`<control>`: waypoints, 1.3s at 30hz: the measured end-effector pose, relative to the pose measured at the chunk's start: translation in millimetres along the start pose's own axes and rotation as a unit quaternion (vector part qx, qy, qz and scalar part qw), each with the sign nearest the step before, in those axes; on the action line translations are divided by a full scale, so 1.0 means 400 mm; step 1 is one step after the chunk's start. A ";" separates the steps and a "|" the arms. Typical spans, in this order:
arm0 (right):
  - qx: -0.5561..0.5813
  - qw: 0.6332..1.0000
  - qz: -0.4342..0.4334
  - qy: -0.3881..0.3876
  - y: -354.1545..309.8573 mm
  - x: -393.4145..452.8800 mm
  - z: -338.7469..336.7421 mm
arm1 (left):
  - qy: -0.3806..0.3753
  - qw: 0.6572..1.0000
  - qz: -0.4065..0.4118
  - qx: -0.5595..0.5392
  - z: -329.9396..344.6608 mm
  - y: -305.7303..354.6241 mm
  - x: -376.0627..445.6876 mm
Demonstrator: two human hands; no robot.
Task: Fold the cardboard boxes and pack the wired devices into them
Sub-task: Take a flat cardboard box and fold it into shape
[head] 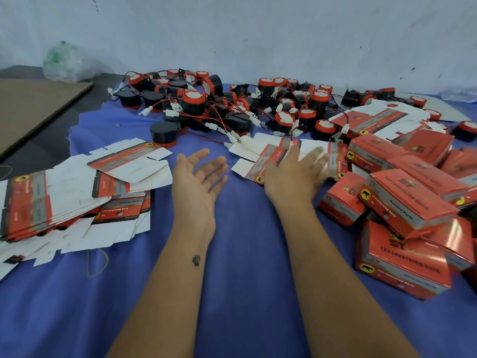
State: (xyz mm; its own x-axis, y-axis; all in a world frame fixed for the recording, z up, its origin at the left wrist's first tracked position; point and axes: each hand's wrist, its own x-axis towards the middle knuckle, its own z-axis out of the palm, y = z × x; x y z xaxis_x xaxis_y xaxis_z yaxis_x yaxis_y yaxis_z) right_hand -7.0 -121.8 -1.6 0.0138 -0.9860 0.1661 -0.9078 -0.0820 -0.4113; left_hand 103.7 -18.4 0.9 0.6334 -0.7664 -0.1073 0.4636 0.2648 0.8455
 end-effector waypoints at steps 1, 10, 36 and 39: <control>-0.022 0.999 0.033 -0.025 0.008 0.002 0.002 | 0.014 0.999 0.021 0.025 0.005 0.001 -0.004; 0.074 0.987 -0.039 0.135 0.005 -0.020 -0.002 | 0.065 0.972 0.113 0.195 0.026 -0.009 -0.027; 0.092 0.964 -0.226 -0.105 0.035 -0.114 -0.007 | 0.087 0.958 0.158 0.222 -0.005 -0.015 0.004; 0.120 0.954 -0.252 -0.106 0.055 -0.121 -0.003 | 0.089 0.991 0.087 0.042 -0.011 0.003 0.006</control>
State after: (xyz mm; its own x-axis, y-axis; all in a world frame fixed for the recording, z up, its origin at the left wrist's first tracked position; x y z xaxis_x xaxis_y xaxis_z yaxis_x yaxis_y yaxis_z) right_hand -28.0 -75.5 -17.7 0.5305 -0.8177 0.2234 -0.6415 -0.5595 -0.5249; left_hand 108.5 -17.1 -0.6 0.8022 -0.5956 -0.0412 0.2899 0.3283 0.8990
